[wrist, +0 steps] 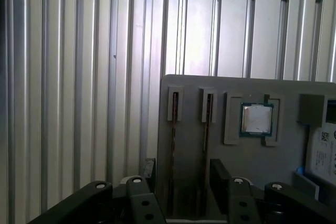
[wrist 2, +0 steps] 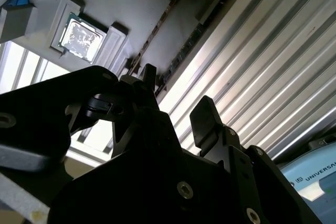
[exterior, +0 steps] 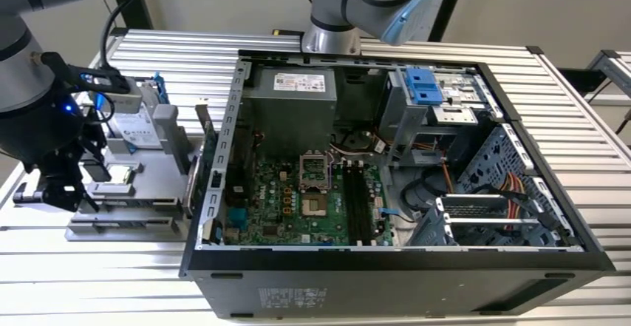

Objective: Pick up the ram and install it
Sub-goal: 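Pick up the ram and move it above insertion slot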

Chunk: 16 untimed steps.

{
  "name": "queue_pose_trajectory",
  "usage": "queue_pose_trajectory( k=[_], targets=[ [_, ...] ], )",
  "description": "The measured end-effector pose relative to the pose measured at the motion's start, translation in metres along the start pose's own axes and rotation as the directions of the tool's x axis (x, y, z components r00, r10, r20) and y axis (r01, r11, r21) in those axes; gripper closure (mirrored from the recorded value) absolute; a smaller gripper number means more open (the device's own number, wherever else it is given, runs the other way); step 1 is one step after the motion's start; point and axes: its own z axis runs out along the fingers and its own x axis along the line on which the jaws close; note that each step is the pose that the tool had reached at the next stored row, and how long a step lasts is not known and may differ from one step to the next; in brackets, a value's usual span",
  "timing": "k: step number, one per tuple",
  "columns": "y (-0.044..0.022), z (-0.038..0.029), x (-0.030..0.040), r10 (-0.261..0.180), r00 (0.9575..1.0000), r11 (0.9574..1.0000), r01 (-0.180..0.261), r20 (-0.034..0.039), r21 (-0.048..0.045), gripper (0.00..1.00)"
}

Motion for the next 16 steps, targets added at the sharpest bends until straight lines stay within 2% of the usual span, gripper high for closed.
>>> queue_pose_trajectory(
  k=[16],
  targets=[
    [0.0000,0.0034,0.0000,0.000,1.0000,1.0000,0.000,0.0001,0.0001,0.00]
  ],
)
